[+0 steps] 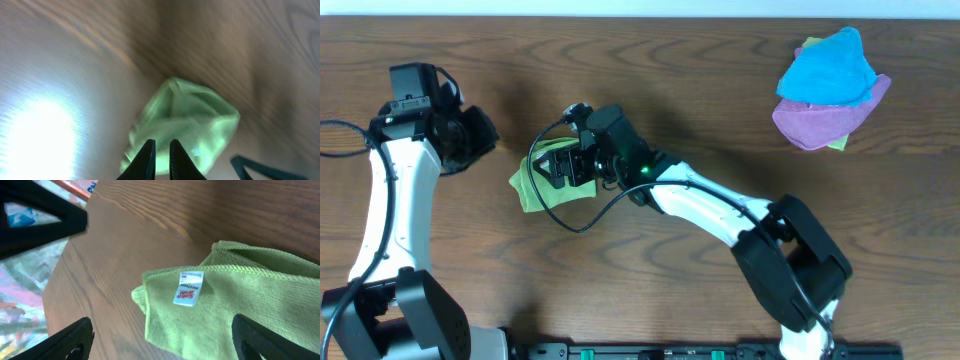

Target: Fold the cloth

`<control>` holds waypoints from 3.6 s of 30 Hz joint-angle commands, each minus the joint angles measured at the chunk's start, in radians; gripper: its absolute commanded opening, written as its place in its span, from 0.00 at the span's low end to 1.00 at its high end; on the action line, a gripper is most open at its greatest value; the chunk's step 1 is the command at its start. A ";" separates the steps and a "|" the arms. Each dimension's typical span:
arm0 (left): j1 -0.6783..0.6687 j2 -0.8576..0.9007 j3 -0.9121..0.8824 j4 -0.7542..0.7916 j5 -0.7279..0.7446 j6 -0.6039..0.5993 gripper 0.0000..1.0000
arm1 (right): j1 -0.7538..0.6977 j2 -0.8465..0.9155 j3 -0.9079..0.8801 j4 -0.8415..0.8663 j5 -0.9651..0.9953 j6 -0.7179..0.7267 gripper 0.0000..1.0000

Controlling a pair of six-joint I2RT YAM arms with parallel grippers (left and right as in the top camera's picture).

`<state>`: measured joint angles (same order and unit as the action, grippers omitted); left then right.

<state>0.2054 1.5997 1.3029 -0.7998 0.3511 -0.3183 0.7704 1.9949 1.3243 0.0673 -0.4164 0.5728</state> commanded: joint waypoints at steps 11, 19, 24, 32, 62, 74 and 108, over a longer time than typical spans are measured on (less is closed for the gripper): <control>0.003 0.011 -0.124 0.010 0.167 -0.068 0.36 | -0.099 -0.084 0.017 -0.134 -0.014 -0.072 0.91; 0.004 0.066 -0.168 0.068 0.132 -0.056 0.40 | -0.128 -0.146 0.017 -0.235 -0.015 -0.145 0.92; 0.003 0.087 -0.168 0.101 0.113 -0.018 0.42 | -0.128 -0.151 0.017 -0.244 -0.029 -0.152 0.92; 0.003 0.122 -0.169 0.105 0.098 0.019 0.43 | -0.129 -0.151 0.017 -0.244 -0.037 -0.156 0.92; -0.065 0.190 -0.190 0.117 0.018 0.138 0.32 | -0.143 -0.151 0.017 -0.243 -0.037 -0.170 0.91; -0.068 0.192 -0.190 0.120 0.008 0.155 0.09 | -0.143 -0.151 0.017 -0.239 -0.036 -0.170 0.91; -0.077 0.184 0.022 0.090 0.148 0.075 0.06 | -0.141 -0.149 0.016 -0.352 0.058 -0.193 0.89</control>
<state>0.1326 1.7782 1.2926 -0.7055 0.4770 -0.2321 0.6395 1.8614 1.3266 -0.2790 -0.3721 0.4000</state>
